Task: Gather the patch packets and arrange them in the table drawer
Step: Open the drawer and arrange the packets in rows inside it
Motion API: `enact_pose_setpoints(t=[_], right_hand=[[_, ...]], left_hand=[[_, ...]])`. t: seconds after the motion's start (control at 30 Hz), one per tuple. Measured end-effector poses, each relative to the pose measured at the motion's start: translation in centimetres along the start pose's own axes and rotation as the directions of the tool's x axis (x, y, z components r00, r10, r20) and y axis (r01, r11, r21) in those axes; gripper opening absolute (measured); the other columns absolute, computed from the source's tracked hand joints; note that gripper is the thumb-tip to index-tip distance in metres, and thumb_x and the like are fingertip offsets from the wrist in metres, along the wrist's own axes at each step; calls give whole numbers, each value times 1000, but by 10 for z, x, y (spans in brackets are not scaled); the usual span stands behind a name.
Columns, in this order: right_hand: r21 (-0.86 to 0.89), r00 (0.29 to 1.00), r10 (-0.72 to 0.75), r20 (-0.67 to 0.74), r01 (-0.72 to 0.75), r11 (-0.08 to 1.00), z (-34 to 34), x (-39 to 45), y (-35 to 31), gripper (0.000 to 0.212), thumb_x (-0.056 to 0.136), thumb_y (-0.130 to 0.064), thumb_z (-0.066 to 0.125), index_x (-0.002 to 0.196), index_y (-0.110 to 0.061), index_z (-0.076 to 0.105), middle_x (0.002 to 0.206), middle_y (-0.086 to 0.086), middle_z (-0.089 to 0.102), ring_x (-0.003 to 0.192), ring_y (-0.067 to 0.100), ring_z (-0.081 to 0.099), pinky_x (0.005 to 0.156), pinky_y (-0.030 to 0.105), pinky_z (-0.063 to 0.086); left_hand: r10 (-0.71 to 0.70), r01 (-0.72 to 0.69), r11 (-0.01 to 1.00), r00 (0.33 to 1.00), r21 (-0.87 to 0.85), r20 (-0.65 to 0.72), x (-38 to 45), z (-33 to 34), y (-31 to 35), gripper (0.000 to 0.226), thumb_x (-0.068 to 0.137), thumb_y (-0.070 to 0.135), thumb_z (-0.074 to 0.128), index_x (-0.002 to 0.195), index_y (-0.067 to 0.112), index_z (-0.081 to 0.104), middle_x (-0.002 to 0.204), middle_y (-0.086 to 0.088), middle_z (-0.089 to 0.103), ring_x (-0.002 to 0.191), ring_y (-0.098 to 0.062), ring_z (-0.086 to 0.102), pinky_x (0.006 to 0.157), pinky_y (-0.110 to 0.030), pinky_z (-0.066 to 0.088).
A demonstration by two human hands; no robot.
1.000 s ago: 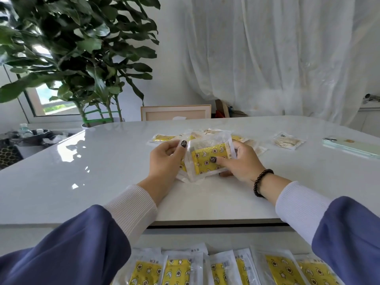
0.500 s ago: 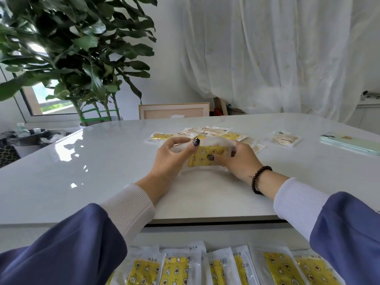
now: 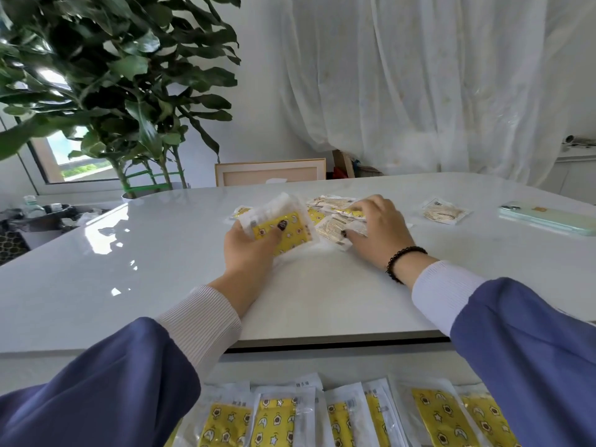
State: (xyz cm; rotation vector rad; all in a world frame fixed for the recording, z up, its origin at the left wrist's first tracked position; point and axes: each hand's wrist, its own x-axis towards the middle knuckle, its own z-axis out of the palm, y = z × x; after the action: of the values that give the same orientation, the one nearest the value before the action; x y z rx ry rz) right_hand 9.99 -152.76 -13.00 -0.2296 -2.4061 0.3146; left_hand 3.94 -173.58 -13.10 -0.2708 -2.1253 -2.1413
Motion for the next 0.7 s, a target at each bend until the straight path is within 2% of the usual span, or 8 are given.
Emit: enact_pose_setpoints(t=[0.07,0.13,0.2,0.27,0.37,0.53,0.63,0.7], right_hand=[[-131,986,112,120,-96,987,1,6,12,67,82,-45,63,139,-17,39,143,8,36,133,27,30,106,37,30],[-197,907,252,336,-194,961,5,9,15,81,81,-63,50,147,-28,21,155,6,18,142,30,14,114,45,21],[-281,806,324,496,-204,938,8,13,16,78,80,-74,34,148,-40,15,159,1,10,145,31,6,116,52,12],[-308,768,329,550,-180,934,7,15,14,76,79,-77,26,147,-45,16,160,-1,10,146,30,6,116,52,9],[-278,794,257,551,-116,954,3,10,7,76,77,-78,22,145,-44,20,159,0,17,145,31,13,116,49,16],[-264,836,101,540,54,963,-7,-23,-40,63,81,-73,22,137,-45,32,150,-1,33,136,31,27,106,47,28],[-135,892,126,434,-75,988,-5,-24,-39,61,84,-69,32,136,-38,38,146,1,37,136,27,28,106,44,30],[-29,938,219,268,-219,975,-10,-11,-20,58,89,-57,41,138,-27,43,143,9,37,135,28,29,108,40,31]], left_hand=[[-5,3,1000,998,-29,-64,0,-1,1,25,81,17,74,104,23,64,91,4,72,84,-15,71,82,-38,59],[7,-10,999,996,-33,-89,-1,-2,3,26,83,17,73,105,26,62,91,7,71,85,-14,70,82,-36,58],[15,-19,999,995,-46,-95,-2,-1,4,27,83,17,72,106,26,62,92,7,71,84,-13,70,81,-34,58],[19,-24,999,995,-49,-98,-3,-2,5,27,84,16,71,107,26,61,92,7,70,83,-11,69,78,-32,58],[17,-23,998,995,-56,-103,-3,-2,5,27,84,16,70,108,25,61,91,8,70,82,-9,68,74,-29,57],[7,-19,997,987,-78,-161,-1,-5,6,21,84,17,70,93,30,57,85,10,67,79,-8,67,69,-27,55],[-19,3,996,983,-88,-185,3,-7,5,22,84,19,71,100,26,59,85,9,67,79,-9,67,70,-29,56],[-29,18,998,986,-66,-167,7,-7,3,22,84,22,71,103,26,60,87,8,68,79,-11,68,73,-32,58]])
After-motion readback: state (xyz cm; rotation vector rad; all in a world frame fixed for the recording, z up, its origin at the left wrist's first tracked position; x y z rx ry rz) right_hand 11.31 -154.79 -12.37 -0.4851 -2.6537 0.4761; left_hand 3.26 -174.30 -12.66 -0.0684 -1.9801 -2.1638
